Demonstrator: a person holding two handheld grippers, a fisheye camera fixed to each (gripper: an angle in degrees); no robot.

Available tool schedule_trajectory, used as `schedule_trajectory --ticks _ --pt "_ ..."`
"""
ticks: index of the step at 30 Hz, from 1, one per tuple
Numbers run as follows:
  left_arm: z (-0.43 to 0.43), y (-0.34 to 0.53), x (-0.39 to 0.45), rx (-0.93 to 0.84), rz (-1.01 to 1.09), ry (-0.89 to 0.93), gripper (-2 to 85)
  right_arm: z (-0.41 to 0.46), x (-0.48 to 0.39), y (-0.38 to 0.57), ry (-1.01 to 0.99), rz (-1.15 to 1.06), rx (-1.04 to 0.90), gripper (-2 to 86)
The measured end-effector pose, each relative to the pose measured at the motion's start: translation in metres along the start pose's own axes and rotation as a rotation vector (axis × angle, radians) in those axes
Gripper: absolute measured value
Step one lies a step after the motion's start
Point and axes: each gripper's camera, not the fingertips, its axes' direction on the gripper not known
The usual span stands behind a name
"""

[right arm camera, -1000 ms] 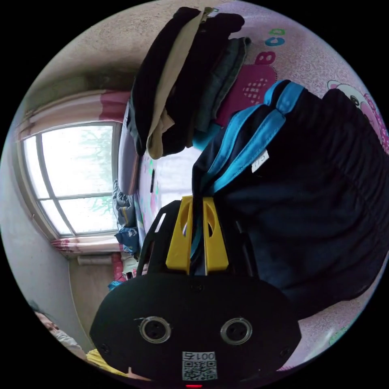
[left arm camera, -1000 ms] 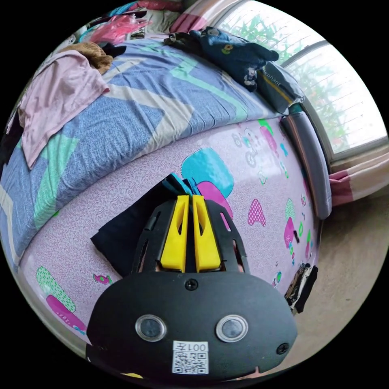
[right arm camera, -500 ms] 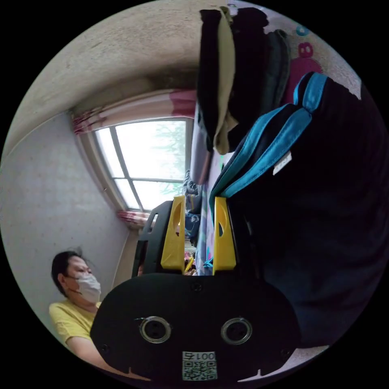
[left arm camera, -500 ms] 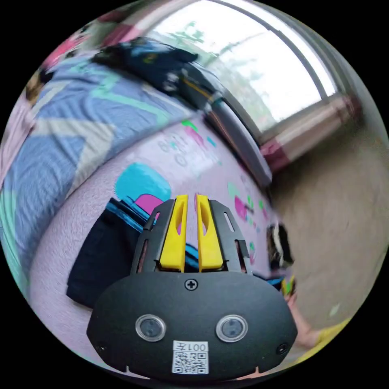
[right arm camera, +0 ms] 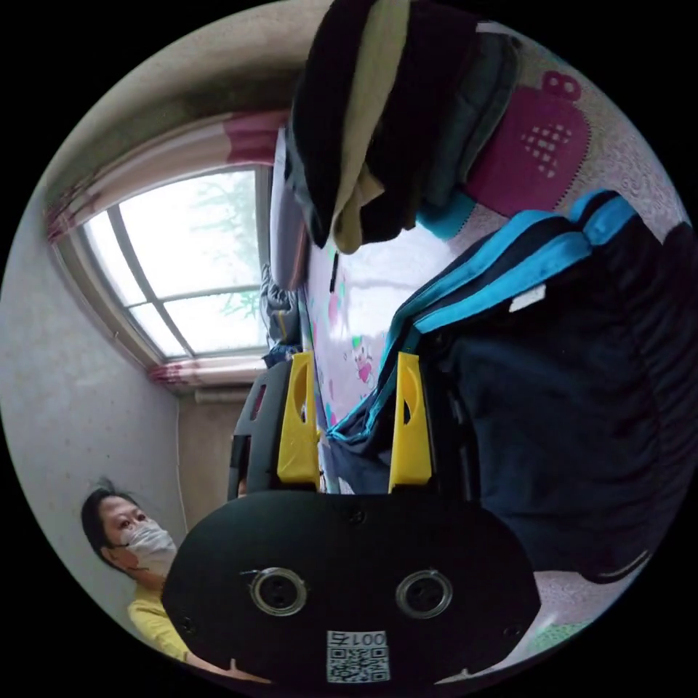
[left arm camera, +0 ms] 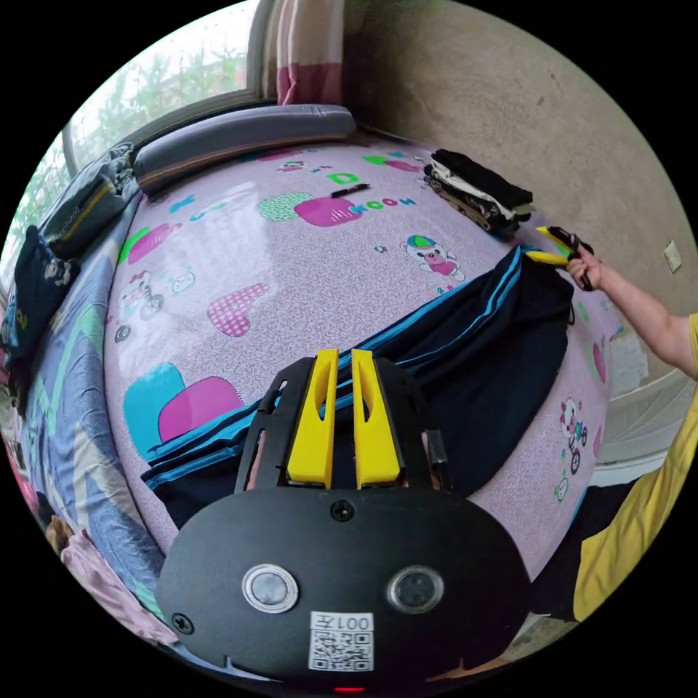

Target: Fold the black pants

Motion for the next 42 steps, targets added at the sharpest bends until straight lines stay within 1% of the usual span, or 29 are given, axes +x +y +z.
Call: schedule_trajectory --ticks 1,2,3,4,5,6,7,9,11,13,14,15,18,19,23,26,29,31,33,37,39,42 --pt "-0.004 -0.007 0.003 -0.012 0.026 0.009 0.0 0.002 -0.007 0.003 -0.017 -0.039 -0.01 12.9" --pt "-0.009 -0.013 0.008 -0.018 0.064 0.008 0.2 0.008 -0.024 0.009 -0.053 -0.14 -0.025 11.9" --pt "-0.012 -0.016 0.011 -0.019 0.095 0.012 0.4 0.016 -0.043 0.015 -0.056 -0.248 -0.048 11.1" --pt "-0.017 -0.023 0.019 -0.023 0.163 0.015 0.9 0.021 -0.053 0.017 -0.039 -0.302 -0.068 11.1" --pt "-0.021 -0.031 0.028 -0.038 0.23 -0.003 1.7 0.036 -0.073 0.022 0.019 -0.419 -0.126 11.0" --pt "-0.022 -0.035 0.034 -0.047 0.268 -0.013 2.0 0.056 -0.094 0.028 0.134 -0.549 -0.191 11.6" --pt "-0.024 -0.042 0.045 -0.066 0.346 -0.029 2.8 0.067 -0.104 0.033 0.211 -0.626 -0.228 11.8" --pt "-0.024 -0.054 0.061 -0.112 0.454 -0.047 3.6 0.117 -0.135 0.057 0.507 -0.93 -0.372 12.8" --pt "-0.021 -0.068 0.082 -0.165 0.58 -0.071 3.9 0.15 -0.146 0.069 0.558 -1.043 -0.481 13.3" --pt "-0.017 -0.078 0.094 -0.196 0.642 -0.075 3.8 0.18 -0.155 0.08 0.571 -1.133 -0.581 13.3" --pt "-0.014 -0.085 0.102 -0.212 0.678 -0.087 3.5 0.202 -0.162 0.091 0.626 -1.224 -0.65 12.9" --pt "-0.013 -0.088 0.105 -0.218 0.693 -0.093 3.3 0.223 -0.167 0.102 0.669 -1.31 -0.722 12.4" --pt "-0.005 -0.103 0.117 -0.25 0.744 -0.106 2.1 0.27 -0.175 0.125 0.766 -1.459 -0.865 10.2" --pt "-0.001 -0.107 0.121 -0.27 0.76 -0.11 1.8 0.277 -0.176 0.128 0.791 -1.478 -0.879 9.6" --pt "0.01 -0.113 0.129 -0.36 0.819 -0.116 0.3 0.317 -0.176 0.135 0.836 -1.509 -1.051 6.9" --pt "0.01 -0.115 0.131 -0.371 0.829 -0.121 -1.0 0.335 -0.176 0.136 0.859 -1.511 -1.121 4.3" --pt "0.007 -0.118 0.131 -0.36 0.805 -0.128 -1.5 0.351 -0.18 0.13 0.913 -1.478 -1.084 1.5" --pt "0.006 -0.119 0.128 -0.348 0.772 -0.128 -1.6 0.356 -0.185 0.122 0.893 -1.433 -1.047 0.9" --pt "0.005 -0.12 0.122 -0.334 0.725 -0.106 -1.6 0.358 -0.189 0.103 0.836 -1.314 -0.982 0.5" --pt "0.009 -0.118 0.103 -0.285 0.566 -0.085 -1.6 0.355 -0.184 0.076 0.783 -1.139 -0.861 0.4" --pt "0.012 -0.115 0.094 -0.26 0.477 -0.06 -1.5 0.353 -0.179 0.062 0.741 -1.015 -0.787 0.5" --pt "0.02 -0.103 0.083 -0.248 0.366 -0.041 -1.5 0.347 -0.177 0.052 0.706 -0.937 -0.681 0.7"
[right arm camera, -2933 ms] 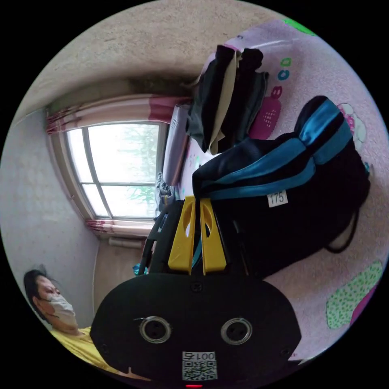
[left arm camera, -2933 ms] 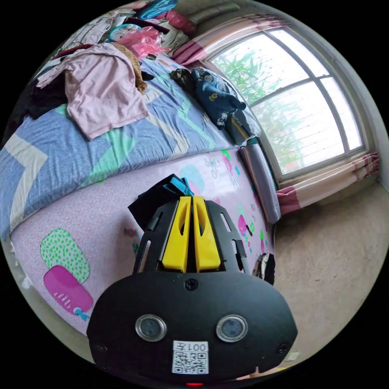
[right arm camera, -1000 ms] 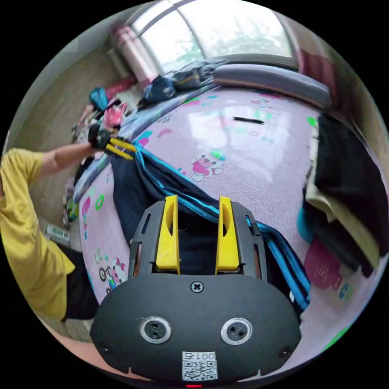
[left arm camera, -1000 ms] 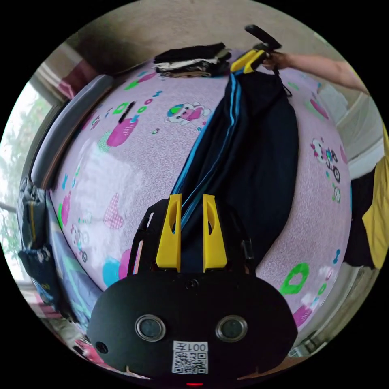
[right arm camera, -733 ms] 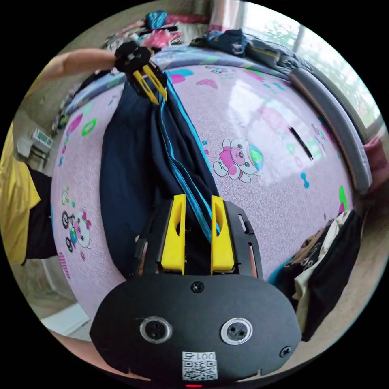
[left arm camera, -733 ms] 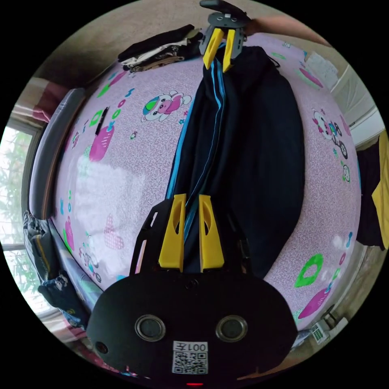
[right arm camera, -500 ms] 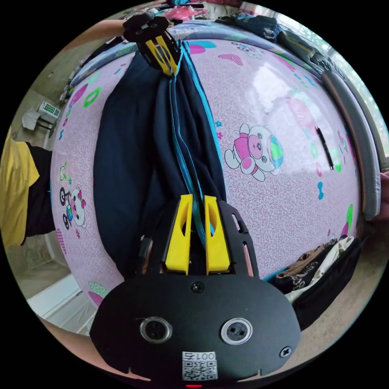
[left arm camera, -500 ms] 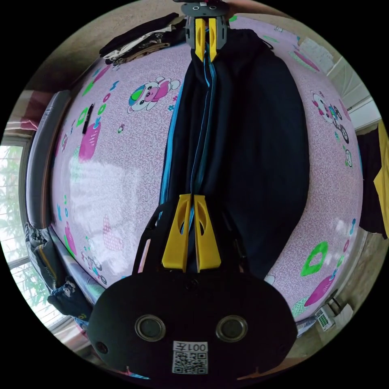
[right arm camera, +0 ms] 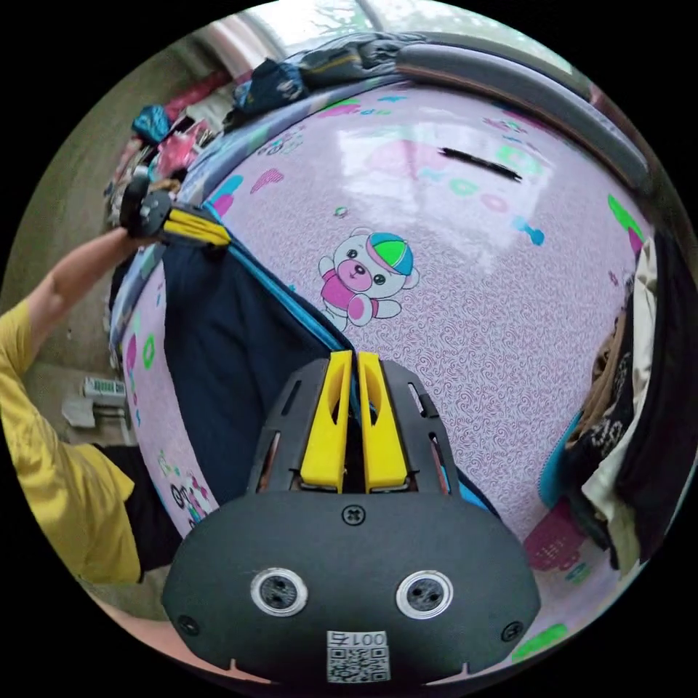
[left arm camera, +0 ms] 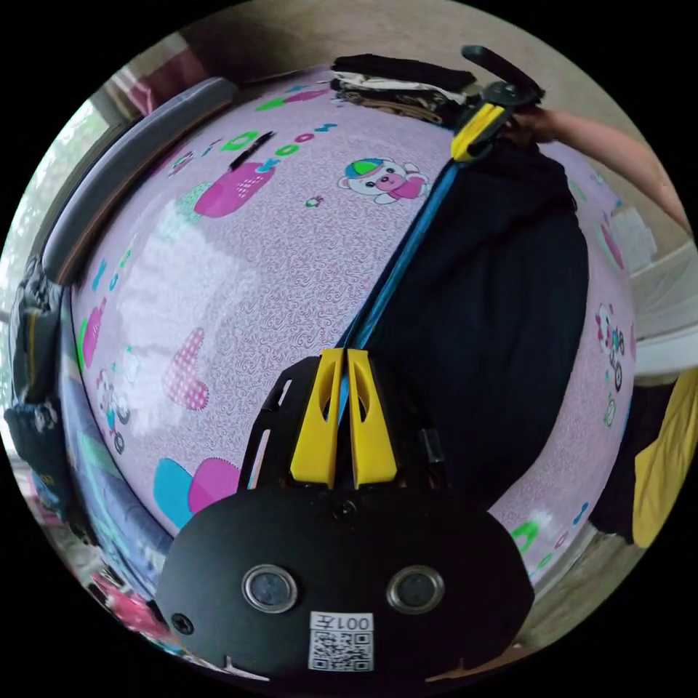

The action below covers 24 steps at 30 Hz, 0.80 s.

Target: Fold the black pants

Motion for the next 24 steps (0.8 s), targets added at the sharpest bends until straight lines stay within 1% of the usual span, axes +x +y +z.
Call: schedule_trajectory --ticks 1,3,5,7,8,10,12,14,17,21,24 --pt "0.002 0.007 -0.003 0.02 -0.053 0.003 -1.6 -0.003 0.001 0.001 -0.002 0.015 0.033 0.7" --pt "0.003 0.022 -0.008 0.071 -0.169 -0.007 -1.6 -0.015 0.004 0.004 -0.038 0.059 0.168 0.8" --pt "0.001 0.049 -0.014 0.145 -0.338 -0.02 -1.6 -0.021 -0.005 0.005 -0.066 0.03 0.248 0.7" --pt "0.001 0.074 -0.012 0.189 -0.47 -0.025 -1.6 -0.019 -0.018 0.001 -0.095 -0.024 0.274 0.4" --pt "0.003 0.09 -0.003 0.213 -0.499 -0.005 -1.6 -0.013 -0.029 -0.004 -0.128 -0.071 0.262 0.2" --pt "0.011 0.109 0.015 0.211 -0.489 -0.015 -1.6 0.0 -0.046 -0.013 -0.168 -0.147 0.232 0.1" --pt "0.024 0.125 0.031 0.17 -0.478 -0.056 -1.6 0.02 -0.071 -0.029 -0.19 -0.238 0.182 0.1" --pt "0.037 0.146 0.045 0.173 -0.481 -0.116 -1.5 0.037 -0.089 -0.044 -0.18 -0.296 0.146 0.1" --pt "0.048 0.175 0.044 0.207 -0.542 -0.137 -1.5 0.065 -0.119 -0.076 -0.194 -0.358 0.111 0.0" --pt "0.063 0.216 0.036 0.2 -0.611 -0.148 -1.5 0.108 -0.157 -0.122 -0.241 -0.415 0.078 0.0" --pt "0.071 0.255 0.034 0.201 -0.655 -0.201 -1.5 0.131 -0.178 -0.147 -0.271 -0.457 0.074 0.1"
